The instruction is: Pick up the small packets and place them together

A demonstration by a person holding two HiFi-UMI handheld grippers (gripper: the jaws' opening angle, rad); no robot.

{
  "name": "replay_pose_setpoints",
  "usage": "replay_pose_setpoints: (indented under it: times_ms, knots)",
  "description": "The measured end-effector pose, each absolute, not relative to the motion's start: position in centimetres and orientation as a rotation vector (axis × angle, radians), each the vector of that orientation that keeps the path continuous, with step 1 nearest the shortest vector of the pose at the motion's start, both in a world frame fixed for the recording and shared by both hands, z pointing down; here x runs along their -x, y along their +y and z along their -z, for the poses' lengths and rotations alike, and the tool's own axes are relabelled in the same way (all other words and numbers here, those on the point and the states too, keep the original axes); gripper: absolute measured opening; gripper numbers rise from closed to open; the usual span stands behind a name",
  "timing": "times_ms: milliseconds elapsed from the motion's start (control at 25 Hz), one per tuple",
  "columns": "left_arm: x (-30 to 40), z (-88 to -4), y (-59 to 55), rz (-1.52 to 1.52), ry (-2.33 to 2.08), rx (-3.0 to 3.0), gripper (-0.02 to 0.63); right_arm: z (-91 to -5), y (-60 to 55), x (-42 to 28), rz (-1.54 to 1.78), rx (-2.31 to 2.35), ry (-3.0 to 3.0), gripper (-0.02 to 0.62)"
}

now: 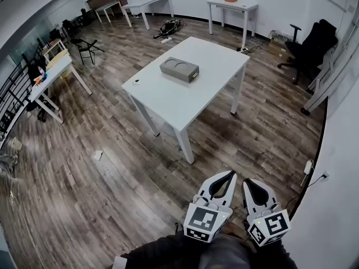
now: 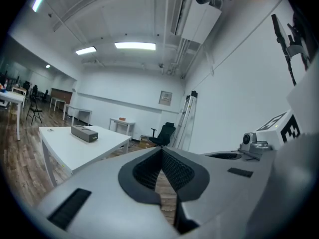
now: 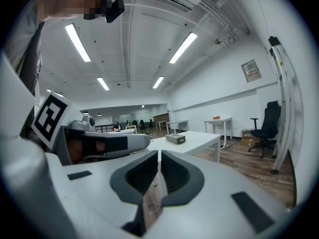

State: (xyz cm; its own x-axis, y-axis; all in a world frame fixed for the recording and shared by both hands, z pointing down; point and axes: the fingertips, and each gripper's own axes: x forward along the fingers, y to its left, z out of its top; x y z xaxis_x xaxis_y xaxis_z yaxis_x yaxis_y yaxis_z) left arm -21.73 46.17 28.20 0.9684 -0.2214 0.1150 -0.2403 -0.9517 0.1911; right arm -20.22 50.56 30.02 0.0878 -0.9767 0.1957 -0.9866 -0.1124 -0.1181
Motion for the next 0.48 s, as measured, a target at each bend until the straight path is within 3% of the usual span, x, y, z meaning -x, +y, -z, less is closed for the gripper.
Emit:
replay_pose_setpoints:
  times_ms: [480]
  knots:
    - [16.8,-29.6,43.5,-0.203,-0.312,-2.901,0.003,-29.8,46.7,15.5,-0.321,-2.292,-2.072,0.017]
